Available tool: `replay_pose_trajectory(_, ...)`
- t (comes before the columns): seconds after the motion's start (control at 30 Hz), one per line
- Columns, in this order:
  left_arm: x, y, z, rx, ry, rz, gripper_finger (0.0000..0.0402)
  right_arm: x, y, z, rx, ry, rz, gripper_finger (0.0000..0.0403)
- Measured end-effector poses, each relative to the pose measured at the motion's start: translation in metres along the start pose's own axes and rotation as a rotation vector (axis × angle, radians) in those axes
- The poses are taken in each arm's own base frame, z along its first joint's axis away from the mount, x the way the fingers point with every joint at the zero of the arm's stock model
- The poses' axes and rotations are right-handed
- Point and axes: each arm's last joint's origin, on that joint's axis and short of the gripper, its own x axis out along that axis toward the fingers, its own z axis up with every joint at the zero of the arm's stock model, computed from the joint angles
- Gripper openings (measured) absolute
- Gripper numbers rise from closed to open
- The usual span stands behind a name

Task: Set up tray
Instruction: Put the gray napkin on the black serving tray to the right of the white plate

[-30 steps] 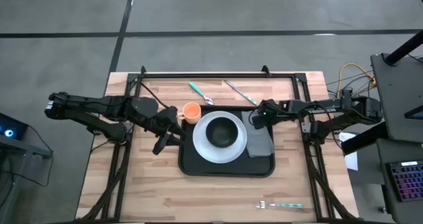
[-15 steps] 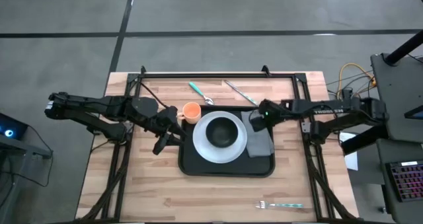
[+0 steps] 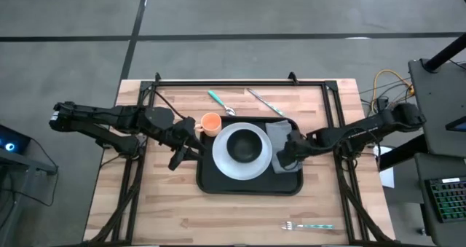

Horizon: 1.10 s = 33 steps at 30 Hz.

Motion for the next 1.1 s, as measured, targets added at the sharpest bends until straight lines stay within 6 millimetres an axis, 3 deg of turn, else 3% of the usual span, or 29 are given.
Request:
replay_pose_trajectory(0.33,0.0,0.0,0.0,-0.025,0.001,-0.003,0.0159,0.024,0.001,-0.014,0.007,0.05,-0.102,0.01)
replay_pose_trajectory(0.6,0.0,-0.001,0.0,-0.025,0.002,-0.005,0.0159,0.036,0.02,-0.031,0.057,0.069,0.034,0.0094)
replay_pose_trajectory(1.1,-0.002,-0.001,-0.001,-0.026,0.006,-0.01,0.0159,0.028,0.01,-0.037,0.042,0.082,-0.039,0.0069)
